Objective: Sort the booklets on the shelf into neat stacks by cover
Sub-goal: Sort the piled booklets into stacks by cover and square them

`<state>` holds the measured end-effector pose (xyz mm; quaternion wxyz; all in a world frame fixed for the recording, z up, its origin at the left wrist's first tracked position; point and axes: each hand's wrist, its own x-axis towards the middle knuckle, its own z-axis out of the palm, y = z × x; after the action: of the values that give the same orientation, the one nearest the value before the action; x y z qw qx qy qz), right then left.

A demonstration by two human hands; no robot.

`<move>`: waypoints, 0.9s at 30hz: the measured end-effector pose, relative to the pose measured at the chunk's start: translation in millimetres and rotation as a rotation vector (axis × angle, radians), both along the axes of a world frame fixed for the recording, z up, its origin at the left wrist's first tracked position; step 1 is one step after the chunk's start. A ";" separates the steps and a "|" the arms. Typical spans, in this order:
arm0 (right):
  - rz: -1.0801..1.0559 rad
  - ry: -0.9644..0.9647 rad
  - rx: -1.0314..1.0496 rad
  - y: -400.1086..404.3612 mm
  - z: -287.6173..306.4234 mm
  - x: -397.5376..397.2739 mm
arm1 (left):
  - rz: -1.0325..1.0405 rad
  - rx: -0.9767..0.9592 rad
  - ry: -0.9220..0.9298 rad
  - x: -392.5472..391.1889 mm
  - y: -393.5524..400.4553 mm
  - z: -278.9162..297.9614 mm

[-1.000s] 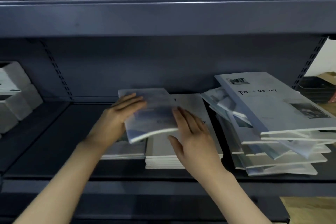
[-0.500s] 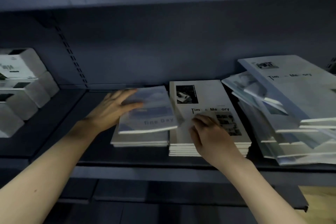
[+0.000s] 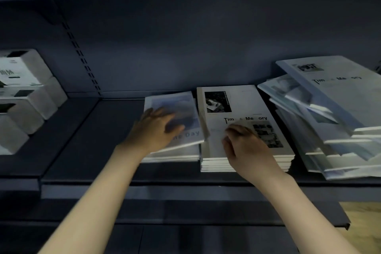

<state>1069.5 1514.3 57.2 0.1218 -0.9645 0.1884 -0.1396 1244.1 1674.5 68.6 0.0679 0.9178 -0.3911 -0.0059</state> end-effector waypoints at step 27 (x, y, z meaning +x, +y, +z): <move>-0.098 -0.147 0.072 7.9 -23.4 6.7 | -0.348 -0.093 0.092 -5.3 34.5 -8.7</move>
<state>1076.2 1522.2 33.9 0.1629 -0.9362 0.2310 -0.2089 1238.8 1709.0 59.9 0.1258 0.8309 -0.5404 -0.0416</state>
